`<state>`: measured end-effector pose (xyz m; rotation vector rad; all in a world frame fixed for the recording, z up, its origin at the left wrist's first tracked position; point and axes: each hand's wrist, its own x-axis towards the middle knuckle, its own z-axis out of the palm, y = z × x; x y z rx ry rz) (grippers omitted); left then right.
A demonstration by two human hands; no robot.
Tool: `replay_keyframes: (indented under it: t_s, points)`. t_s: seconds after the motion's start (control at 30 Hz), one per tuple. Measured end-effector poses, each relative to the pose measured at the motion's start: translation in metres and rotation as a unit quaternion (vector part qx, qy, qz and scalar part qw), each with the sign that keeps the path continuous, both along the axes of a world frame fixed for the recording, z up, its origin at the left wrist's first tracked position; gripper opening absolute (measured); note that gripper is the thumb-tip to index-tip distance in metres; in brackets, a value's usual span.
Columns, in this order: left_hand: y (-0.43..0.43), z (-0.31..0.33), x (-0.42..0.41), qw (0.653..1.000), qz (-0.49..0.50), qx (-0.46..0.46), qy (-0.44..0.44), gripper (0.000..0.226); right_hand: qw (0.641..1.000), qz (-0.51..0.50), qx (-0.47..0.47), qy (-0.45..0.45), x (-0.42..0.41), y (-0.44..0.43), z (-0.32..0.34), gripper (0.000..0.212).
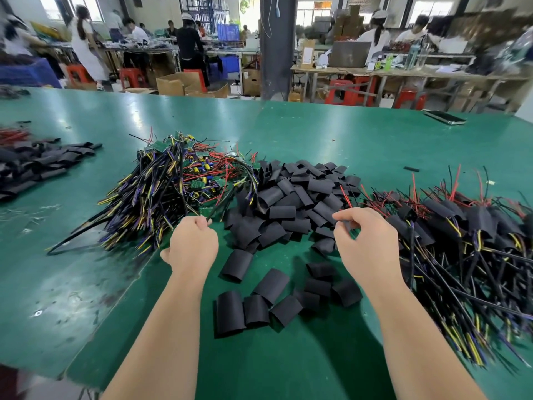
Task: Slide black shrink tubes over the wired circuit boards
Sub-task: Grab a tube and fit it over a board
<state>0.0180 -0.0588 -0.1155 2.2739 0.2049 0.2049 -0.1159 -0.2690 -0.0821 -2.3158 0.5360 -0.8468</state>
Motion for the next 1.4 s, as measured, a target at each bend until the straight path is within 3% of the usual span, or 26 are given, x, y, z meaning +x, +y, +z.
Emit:
replay_keyframes:
  t_s: [0.1, 0.23, 0.3, 0.4, 0.5, 0.57, 0.63, 0.73, 0.8, 0.87, 0.97, 1.1, 1.23, 1.4]
  points:
    - [0.002, 0.004, -0.005, 0.985, -0.040, -0.162, -0.036, 0.034, 0.999, 0.008, 0.036, -0.011, 0.001, 0.000, 0.000, 0.017]
    - [-0.001, 0.011, -0.010, 0.950, -0.165, -0.252, -0.087, 0.034, 0.977, 0.051, 0.205, -0.007, 0.005, 0.004, -0.001, 0.018]
    - [-0.003, 0.014, -0.013, 0.931, -0.225, -0.268, -0.105, 0.031, 0.924, 0.102, 0.368, -0.019, 0.006, 0.008, 0.001, 0.022]
    - [-0.002, 0.016, -0.020, 0.907, -0.300, -0.276, -0.107, 0.031, 0.787, 0.199, 0.582, -0.042, 0.006, 0.015, 0.005, 0.025]
    - [-0.003, 0.019, -0.026, 0.891, -0.361, -0.262, -0.088, 0.034, 0.677, 0.264, 0.676, -0.124, 0.004, 0.014, 0.006, 0.055]
    - [-0.005, 0.020, -0.030, 0.891, -0.374, -0.245, -0.083, 0.035, 0.655, 0.282, 0.677, -0.182, 0.003, 0.008, 0.009, 0.061]
    - [-0.004, 0.020, -0.030, 0.898, -0.366, -0.228, -0.084, 0.037, 0.667, 0.295, 0.650, -0.213, 0.002, 0.006, 0.011, 0.045]
    - [-0.001, 0.016, -0.026, 0.925, -0.331, -0.167, -0.081, 0.038, 0.723, 0.281, 0.594, -0.214, 0.003, 0.007, 0.011, 0.024]
    - [0.000, 0.011, -0.023, 0.956, -0.274, -0.027, -0.103, 0.038, 0.770, 0.259, 0.549, -0.194, 0.004, 0.010, 0.007, 0.018]
    - [-0.002, 0.011, -0.027, 0.960, -0.209, 0.090, -0.164, 0.034, 0.797, 0.248, 0.524, -0.170, 0.007, 0.014, 0.003, 0.016]
    - [-0.015, 0.017, -0.037, 0.938, -0.260, 0.040, -0.227, 0.026, 0.813, 0.256, 0.504, -0.136, 0.011, 0.025, -0.002, 0.018]
    - [-0.033, 0.018, -0.051, 0.881, -0.377, -0.073, -0.277, 0.020, 0.842, 0.259, 0.458, -0.116, 0.012, 0.037, -0.006, 0.023]
    - [-0.034, 0.016, -0.052, 0.880, -0.357, -0.143, -0.279, 0.027, 0.868, 0.215, 0.440, -0.078, 0.013, 0.038, -0.006, 0.019]
    - [-0.033, 0.014, -0.051, 0.878, -0.355, -0.148, -0.284, 0.013, 0.826, 0.203, 0.522, -0.063, 0.014, 0.038, -0.005, 0.023]
